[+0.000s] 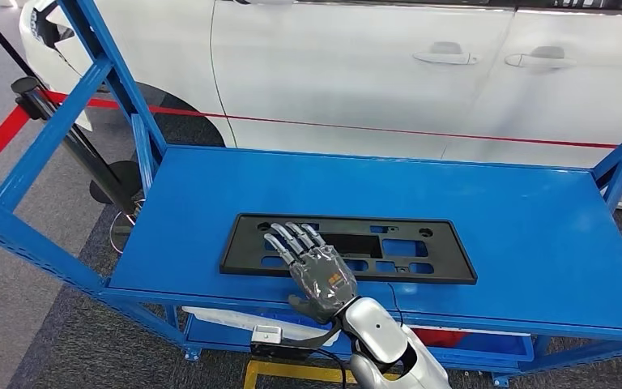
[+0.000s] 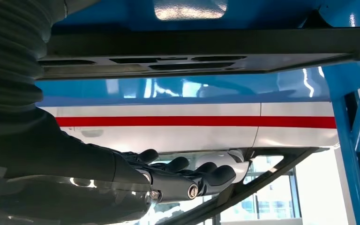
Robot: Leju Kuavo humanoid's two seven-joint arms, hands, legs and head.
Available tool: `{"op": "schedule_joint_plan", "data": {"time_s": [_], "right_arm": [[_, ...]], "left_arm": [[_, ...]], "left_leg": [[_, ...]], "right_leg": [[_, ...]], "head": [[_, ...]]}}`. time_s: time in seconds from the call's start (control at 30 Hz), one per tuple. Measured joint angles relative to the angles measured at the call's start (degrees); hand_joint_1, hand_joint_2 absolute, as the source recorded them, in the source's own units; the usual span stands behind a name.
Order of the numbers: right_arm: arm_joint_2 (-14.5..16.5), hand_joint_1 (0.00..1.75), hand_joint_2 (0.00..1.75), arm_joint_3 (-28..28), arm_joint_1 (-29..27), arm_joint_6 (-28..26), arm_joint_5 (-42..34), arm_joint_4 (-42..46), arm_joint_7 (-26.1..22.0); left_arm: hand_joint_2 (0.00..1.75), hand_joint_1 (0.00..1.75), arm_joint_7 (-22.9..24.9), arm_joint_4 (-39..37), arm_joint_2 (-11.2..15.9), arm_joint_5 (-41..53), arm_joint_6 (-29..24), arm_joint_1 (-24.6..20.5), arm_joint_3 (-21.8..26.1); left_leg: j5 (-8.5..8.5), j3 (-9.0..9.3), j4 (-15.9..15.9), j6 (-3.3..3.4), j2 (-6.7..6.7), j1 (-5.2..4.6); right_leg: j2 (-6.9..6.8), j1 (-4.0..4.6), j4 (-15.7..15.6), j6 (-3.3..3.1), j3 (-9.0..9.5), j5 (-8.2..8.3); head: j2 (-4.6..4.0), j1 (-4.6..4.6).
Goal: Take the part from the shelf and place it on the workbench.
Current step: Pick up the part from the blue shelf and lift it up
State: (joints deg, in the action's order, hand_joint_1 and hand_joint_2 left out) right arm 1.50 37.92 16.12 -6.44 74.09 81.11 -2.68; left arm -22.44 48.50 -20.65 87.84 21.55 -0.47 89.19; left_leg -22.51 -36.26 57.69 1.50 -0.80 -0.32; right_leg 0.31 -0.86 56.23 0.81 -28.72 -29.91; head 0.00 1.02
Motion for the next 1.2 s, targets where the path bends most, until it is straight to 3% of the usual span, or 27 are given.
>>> {"op": "schedule_joint_plan", "data": {"time_s": [0.73, 0.83, 1.0, 1.2], "right_arm": [[4.4, 0.0, 1.75, 0.0, -1.1, -3.0, 8.3, -3.8, 4.5], [4.7, 0.0, 1.75, 0.0, -0.8, -5.6, 13.0, -5.7, 8.5], [1.8, 0.0, 1.75, 4.4, 2.4, -9.7, 15.2, -9.6, 22.6], [-0.9, 0.0, 1.75, 8.6, 4.0, -10.3, 15.2, -12.1, 25.1]], "left_arm": [[0.0, 0.0, -0.6, 0.0, 0.0, 0.4, 0.0, 0.0, 0.0], [0.0, 0.0, -0.9, 0.0, 0.0, 1.1, 0.1, 0.0, 0.0], [0.0, 0.0, -1.5, 0.0, 0.0, 1.8, 0.2, 0.1, 0.0], [0.0, 0.0, -1.6, 0.0, 0.0, 1.8, 0.2, 0.2, 0.0]], "left_leg": [[-0.02, 0.01, 0.0, -0.01, 0.01, -0.01], [-0.02, 0.01, 0.0, -0.01, 0.0, -0.01], [-0.02, 0.02, 0.0, -0.01, 0.0, -0.01], [-0.02, 0.03, 0.0, -0.01, 0.0, -0.04]], "right_leg": [[0.0, -0.01, 0.0, -0.01, 0.0, -0.01], [0.0, -0.01, 0.0, -0.01, 0.0, -0.01], [0.0, -0.02, 0.0, 0.0, 0.02, -0.01], [0.0, -0.04, 0.0, 0.0, 0.04, -0.01]], "head": [[0.0, 0.0], [0.0, 0.01], [0.0, -0.01], [0.0, 0.01]]}}
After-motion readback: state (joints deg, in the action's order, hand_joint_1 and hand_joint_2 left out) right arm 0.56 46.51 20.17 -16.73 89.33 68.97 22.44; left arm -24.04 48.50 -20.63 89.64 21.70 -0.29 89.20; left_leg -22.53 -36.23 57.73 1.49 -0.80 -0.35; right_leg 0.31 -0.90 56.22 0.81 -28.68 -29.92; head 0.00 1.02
